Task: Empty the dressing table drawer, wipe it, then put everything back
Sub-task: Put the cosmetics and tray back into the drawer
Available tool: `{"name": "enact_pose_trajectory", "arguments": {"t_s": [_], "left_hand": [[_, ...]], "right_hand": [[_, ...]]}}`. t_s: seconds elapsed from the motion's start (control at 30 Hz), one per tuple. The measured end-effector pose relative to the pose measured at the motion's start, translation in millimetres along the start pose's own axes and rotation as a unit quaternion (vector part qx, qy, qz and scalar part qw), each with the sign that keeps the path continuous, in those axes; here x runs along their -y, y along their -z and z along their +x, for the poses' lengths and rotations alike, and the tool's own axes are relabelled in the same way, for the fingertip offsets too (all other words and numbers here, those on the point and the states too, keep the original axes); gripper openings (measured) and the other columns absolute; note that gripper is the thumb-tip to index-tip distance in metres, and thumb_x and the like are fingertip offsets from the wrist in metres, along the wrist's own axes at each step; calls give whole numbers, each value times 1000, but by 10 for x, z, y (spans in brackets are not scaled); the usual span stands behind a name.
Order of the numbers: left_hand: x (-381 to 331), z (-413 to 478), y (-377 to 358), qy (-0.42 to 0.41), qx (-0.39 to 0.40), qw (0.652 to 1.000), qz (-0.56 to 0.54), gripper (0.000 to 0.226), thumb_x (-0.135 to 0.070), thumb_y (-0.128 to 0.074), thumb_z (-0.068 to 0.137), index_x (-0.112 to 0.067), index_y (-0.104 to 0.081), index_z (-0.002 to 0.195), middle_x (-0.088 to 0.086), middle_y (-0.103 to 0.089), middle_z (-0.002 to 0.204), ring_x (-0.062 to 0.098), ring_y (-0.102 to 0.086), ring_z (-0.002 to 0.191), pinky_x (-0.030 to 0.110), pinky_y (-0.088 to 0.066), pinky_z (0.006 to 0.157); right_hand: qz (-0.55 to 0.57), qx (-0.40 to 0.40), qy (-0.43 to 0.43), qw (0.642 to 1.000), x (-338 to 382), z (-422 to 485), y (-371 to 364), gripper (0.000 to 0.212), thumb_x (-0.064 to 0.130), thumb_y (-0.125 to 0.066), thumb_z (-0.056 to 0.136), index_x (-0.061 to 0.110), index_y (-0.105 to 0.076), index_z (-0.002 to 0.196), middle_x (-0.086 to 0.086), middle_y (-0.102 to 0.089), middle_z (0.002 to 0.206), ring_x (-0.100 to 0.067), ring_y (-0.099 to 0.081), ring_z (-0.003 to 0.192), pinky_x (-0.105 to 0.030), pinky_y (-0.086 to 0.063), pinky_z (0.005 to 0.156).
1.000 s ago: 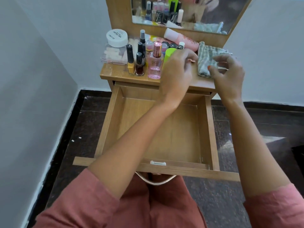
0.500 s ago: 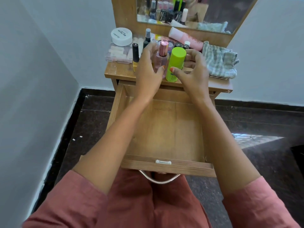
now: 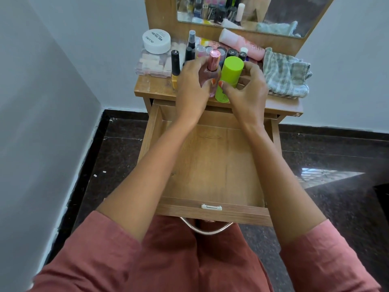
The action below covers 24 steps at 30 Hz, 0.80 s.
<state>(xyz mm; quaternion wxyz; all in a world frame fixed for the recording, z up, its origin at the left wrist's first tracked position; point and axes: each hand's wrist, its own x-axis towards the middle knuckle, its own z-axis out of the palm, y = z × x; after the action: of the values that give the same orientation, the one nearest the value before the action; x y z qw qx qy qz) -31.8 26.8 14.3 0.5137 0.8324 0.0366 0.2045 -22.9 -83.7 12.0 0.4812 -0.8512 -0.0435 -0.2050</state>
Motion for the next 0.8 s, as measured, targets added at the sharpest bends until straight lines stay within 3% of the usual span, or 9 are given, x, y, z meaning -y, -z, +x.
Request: {"name": "enact_pose_trajectory", "arguments": {"t_s": [0.1, 0.3, 0.4, 0.5, 0.63, 0.8], "left_hand": [[-20, -37, 38, -13, 1, 1000, 0, 39, 0, -65, 79, -7, -59, 117, 8, -60, 115, 15, -58, 108, 26, -47, 96], [-78, -167, 110, -38, 30, 999, 0, 32, -2, -65, 78, -9, -64, 109, 3, -67, 108, 13, -61, 103, 29, -50, 92], [-140, -275, 143, -56, 49, 997, -3, 29, -6, -65, 80, -10, -65, 109, 2, -67, 110, 10, -60, 102, 21, -49, 90], [-154, -412, 124, -51, 72, 996, 0, 30, -6, -65, 82, -9, -64, 112, 2, -66, 112, 6, -57, 101, 9, -44, 86], [-111, -578, 10, -25, 94, 995, -13, 33, -6, -68, 78, -7, -65, 110, 5, -69, 107, 11, -62, 95, 20, -47, 84], [44, -730, -205, 26, 147, 989, 1, 35, 0, -68, 74, -8, -66, 108, 7, -70, 103, 16, -64, 94, 23, -48, 83]], "right_hand": [[19, -1, -4, 1000, -2, -39, 36, 47, 19, -74, 70, 5, -56, 112, -8, -63, 109, -19, -61, 97, -32, -53, 86], [40, 25, -24, 999, 43, -182, 229, 48, 16, -74, 72, 8, -56, 115, -10, -63, 110, -17, -63, 94, -23, -54, 80], [45, 42, -38, 997, 61, -292, 378, 44, 12, -74, 72, 9, -56, 112, -9, -64, 107, -15, -63, 89, -20, -53, 77], [50, 52, -48, 996, -8, -430, 488, 41, 8, -74, 70, 8, -58, 108, -10, -66, 101, -17, -64, 89, -26, -54, 80], [41, 48, -77, 995, -216, -605, 553, 44, 6, -75, 69, 6, -58, 110, -10, -65, 104, -18, -63, 93, -28, -53, 85], [-13, 70, -114, 991, -517, -768, 587, 48, 10, -76, 69, 10, -56, 112, 0, -62, 101, -10, -61, 86, -15, -49, 79]]}}
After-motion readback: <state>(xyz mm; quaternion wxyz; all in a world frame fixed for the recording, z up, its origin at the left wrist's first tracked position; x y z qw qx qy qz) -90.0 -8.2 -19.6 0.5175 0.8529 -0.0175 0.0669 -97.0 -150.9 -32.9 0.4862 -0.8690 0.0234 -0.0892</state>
